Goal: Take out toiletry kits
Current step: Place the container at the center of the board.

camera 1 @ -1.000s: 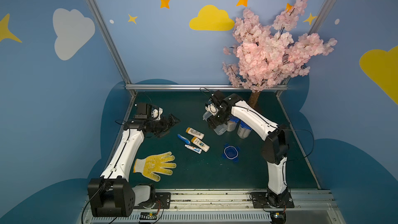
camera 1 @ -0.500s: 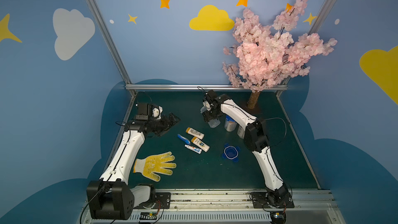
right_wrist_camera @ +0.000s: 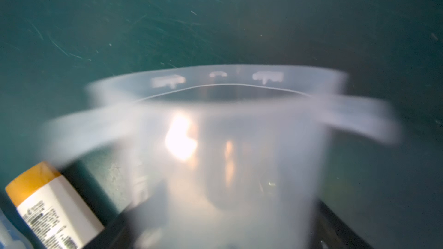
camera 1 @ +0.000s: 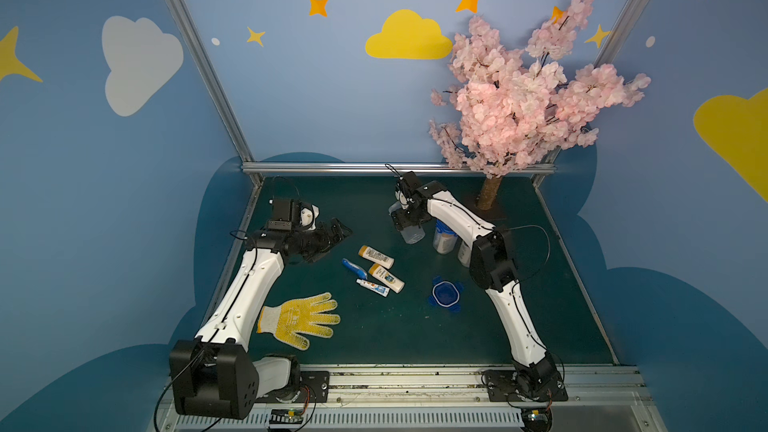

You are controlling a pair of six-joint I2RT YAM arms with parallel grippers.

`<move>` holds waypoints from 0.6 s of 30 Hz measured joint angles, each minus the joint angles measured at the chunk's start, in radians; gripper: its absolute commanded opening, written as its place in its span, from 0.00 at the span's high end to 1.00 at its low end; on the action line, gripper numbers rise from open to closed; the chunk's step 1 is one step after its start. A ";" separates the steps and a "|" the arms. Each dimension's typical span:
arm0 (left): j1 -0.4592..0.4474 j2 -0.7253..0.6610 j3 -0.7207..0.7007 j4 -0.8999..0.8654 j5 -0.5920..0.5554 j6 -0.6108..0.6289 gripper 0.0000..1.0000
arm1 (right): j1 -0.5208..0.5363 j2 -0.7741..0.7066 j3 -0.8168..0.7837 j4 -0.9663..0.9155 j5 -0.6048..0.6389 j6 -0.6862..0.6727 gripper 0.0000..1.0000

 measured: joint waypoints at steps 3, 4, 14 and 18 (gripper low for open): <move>-0.009 0.001 0.000 0.000 -0.009 0.000 0.00 | 0.000 0.000 0.000 0.010 0.014 0.003 0.17; -0.013 0.002 0.000 0.000 -0.010 0.000 0.00 | 0.000 0.000 0.000 0.013 0.022 0.004 0.16; -0.048 0.015 0.029 -0.002 -0.039 0.000 0.00 | 0.000 -0.041 0.000 0.020 0.039 0.001 0.17; -0.074 0.020 0.055 -0.002 -0.056 -0.001 0.00 | 0.000 -0.137 -0.017 0.022 0.022 -0.004 0.17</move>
